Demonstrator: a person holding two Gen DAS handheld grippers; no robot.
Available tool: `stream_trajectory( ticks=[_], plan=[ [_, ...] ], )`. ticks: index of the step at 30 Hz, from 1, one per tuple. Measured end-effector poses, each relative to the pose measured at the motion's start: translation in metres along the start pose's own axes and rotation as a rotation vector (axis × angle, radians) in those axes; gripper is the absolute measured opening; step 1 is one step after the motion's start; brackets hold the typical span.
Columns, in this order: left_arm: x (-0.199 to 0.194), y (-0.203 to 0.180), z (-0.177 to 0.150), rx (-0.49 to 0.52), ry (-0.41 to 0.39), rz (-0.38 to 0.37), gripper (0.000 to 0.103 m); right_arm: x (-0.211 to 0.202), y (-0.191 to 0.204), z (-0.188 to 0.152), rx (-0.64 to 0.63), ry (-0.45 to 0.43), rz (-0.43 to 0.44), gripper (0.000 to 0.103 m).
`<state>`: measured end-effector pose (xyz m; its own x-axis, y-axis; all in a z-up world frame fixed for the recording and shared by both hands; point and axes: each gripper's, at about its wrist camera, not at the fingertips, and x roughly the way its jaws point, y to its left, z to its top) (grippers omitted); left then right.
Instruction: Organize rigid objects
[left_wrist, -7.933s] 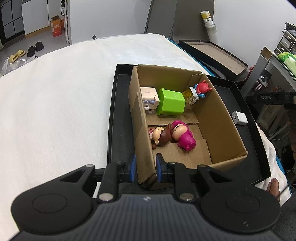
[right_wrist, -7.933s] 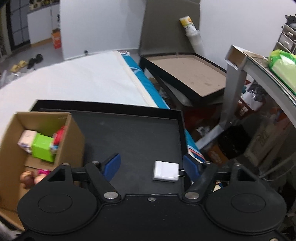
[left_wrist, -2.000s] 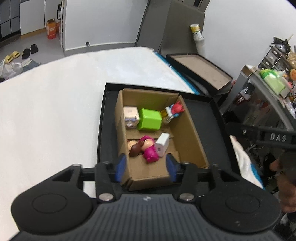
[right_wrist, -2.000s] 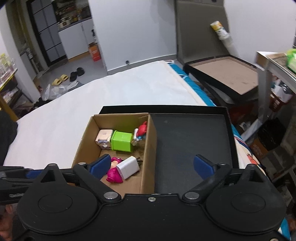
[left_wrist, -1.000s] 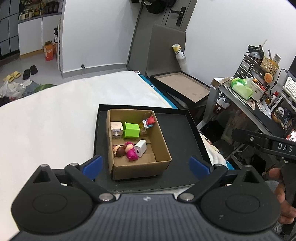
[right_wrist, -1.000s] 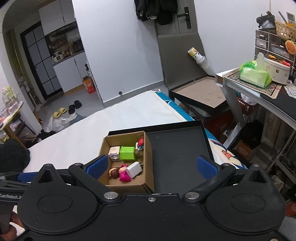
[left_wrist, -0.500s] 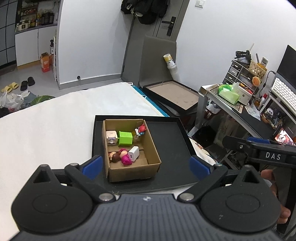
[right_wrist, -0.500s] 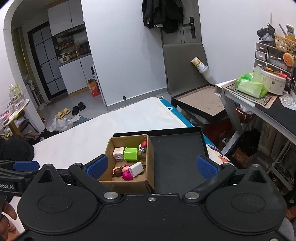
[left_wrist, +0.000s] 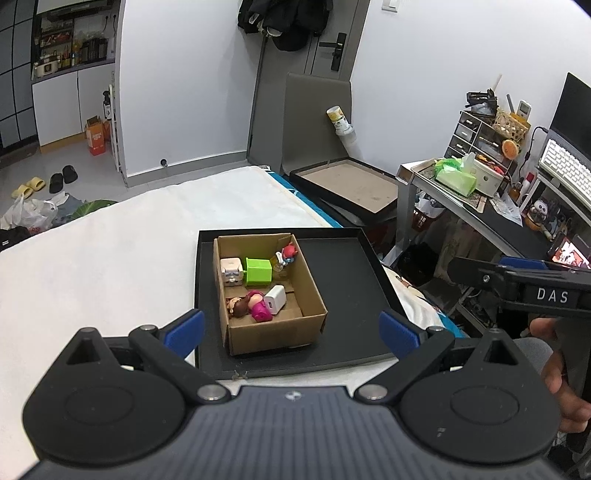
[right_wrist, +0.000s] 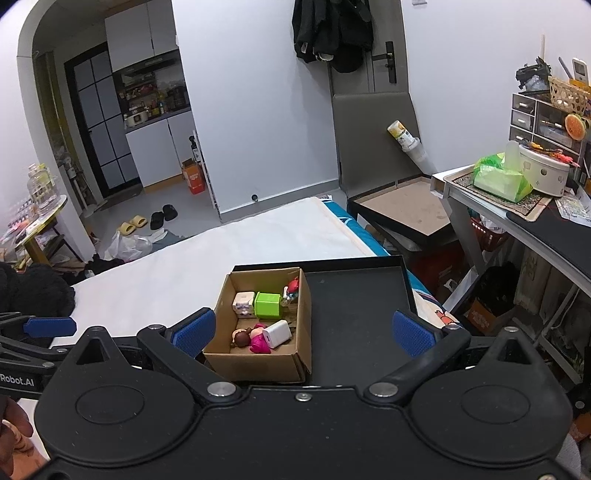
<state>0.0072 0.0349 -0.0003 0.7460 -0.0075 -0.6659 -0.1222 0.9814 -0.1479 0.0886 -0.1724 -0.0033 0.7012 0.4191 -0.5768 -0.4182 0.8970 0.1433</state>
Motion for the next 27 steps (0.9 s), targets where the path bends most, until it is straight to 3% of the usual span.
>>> stream_trajectory(
  ticks=[27],
  plan=[
    [-0.008,-0.011,-0.008,0.029,-0.006,0.014,0.100,-0.009,-0.001,-0.009,-0.008,0.006,0.010,0.103]
  ],
)
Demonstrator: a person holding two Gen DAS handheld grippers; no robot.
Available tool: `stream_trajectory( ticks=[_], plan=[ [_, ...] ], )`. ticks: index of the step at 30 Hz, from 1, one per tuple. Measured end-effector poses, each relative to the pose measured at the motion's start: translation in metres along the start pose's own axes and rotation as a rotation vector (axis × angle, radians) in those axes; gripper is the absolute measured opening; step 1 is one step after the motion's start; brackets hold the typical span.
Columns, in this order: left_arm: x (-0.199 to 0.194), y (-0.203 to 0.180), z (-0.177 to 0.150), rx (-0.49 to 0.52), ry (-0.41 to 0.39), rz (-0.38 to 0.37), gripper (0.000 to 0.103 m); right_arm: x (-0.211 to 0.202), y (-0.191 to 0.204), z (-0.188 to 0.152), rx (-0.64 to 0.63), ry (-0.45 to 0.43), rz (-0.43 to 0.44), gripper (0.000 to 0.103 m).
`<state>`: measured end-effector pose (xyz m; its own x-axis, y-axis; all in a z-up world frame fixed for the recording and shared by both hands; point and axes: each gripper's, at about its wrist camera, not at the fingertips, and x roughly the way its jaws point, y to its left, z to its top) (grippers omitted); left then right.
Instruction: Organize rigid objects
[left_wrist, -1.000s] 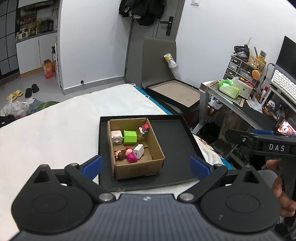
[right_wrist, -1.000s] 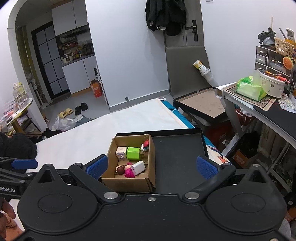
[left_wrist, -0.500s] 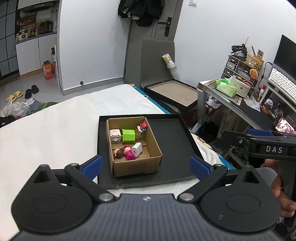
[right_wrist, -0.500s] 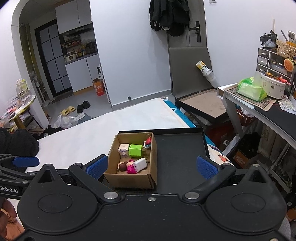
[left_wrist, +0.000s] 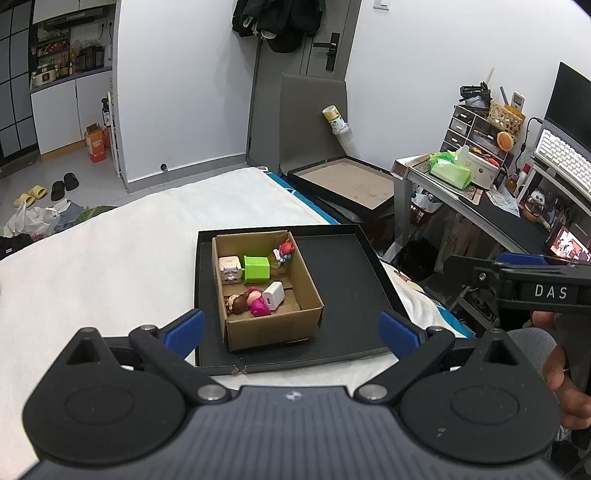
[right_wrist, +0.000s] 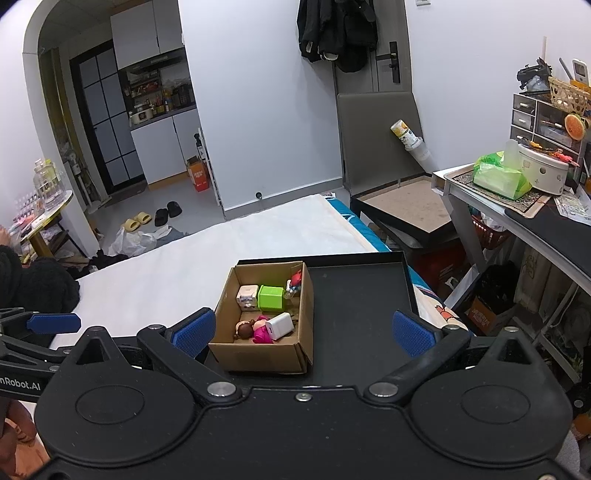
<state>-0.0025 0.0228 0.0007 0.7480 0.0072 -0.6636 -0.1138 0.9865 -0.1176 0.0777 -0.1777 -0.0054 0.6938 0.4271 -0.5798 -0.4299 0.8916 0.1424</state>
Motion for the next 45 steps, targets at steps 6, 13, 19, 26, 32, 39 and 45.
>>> stream_trajectory(
  ticks=[6,13,19,26,32,39,45],
  plan=[
    [-0.0006,-0.0009,-0.0006,-0.002,0.002,-0.004,0.100,-0.0013,0.0000,-0.0005,0.002,0.001,0.003,0.103],
    [-0.0012,-0.0009,-0.0017,-0.003,0.001,-0.007,0.100,-0.0015,-0.0002,-0.0008,0.005,0.001,0.005,0.103],
    [-0.0007,-0.0016,-0.0017,-0.006,0.001,-0.005,0.100,-0.0018,-0.0001,-0.0007,0.004,0.002,0.003,0.103],
    [-0.0004,-0.0006,-0.0017,-0.009,0.003,-0.001,0.100,-0.0022,-0.0007,-0.0013,0.004,0.001,0.004,0.103],
    [-0.0007,0.0010,-0.0025,-0.015,0.000,-0.002,0.100,-0.0026,-0.0008,-0.0019,0.006,0.003,0.003,0.103],
    [-0.0018,0.0000,-0.0027,-0.013,-0.004,0.001,0.100,-0.0024,-0.0010,-0.0017,0.005,0.003,0.003,0.103],
    [-0.0023,-0.0013,-0.0025,-0.010,0.002,0.001,0.100,-0.0027,-0.0013,-0.0020,0.005,0.002,0.003,0.103]
  ],
)
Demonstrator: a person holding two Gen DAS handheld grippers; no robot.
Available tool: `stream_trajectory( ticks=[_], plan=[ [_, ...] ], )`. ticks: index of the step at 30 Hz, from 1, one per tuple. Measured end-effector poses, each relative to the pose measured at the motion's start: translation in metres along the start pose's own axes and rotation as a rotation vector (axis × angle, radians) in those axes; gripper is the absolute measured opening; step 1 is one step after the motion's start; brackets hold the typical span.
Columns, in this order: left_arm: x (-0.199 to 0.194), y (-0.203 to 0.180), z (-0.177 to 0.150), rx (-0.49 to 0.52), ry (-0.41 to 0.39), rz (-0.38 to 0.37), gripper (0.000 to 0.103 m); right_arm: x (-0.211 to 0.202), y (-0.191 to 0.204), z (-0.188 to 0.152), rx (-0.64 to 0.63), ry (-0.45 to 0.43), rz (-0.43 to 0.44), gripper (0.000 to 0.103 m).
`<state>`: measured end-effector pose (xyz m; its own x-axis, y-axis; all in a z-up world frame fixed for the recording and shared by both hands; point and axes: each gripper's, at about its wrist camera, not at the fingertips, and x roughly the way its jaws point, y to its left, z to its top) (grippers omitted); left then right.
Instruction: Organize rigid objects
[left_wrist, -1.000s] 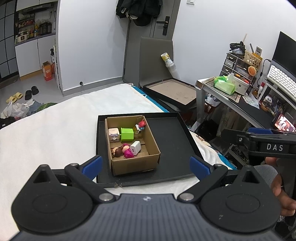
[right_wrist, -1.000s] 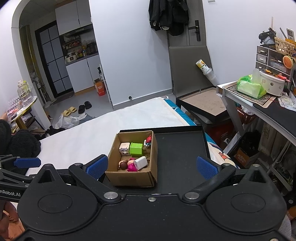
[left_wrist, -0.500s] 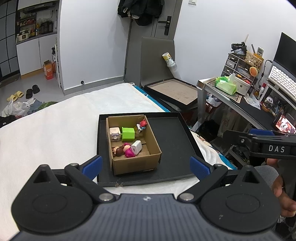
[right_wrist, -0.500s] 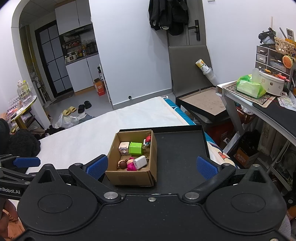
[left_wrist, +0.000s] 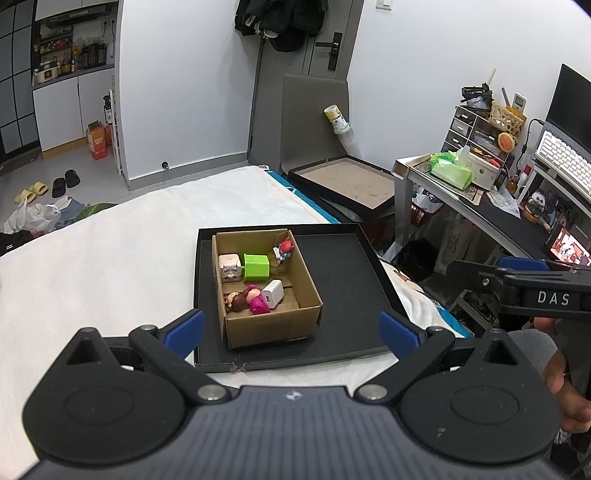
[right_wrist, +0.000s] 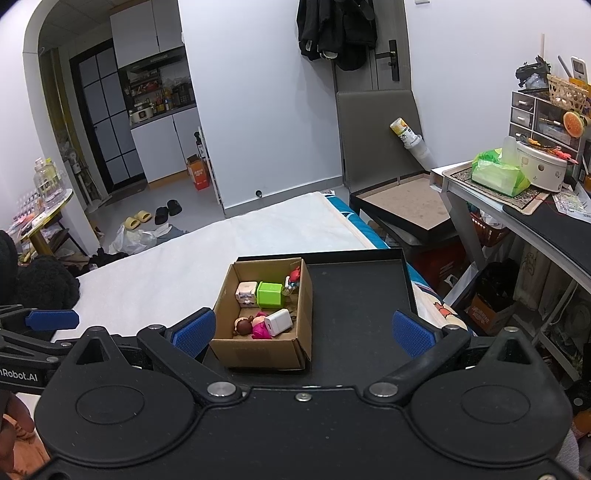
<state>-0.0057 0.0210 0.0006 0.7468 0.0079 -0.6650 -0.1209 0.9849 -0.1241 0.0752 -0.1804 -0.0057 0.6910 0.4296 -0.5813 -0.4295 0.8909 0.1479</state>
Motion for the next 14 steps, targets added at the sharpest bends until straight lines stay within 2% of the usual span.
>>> stream_trajectory(
  ticks=[14],
  plan=[
    [0.0014,-0.0031,-0.0018,0.008,0.003,-0.013,0.100,0.0000,0.0000,-0.0002,0.000,0.001,-0.001,0.103]
  ],
)
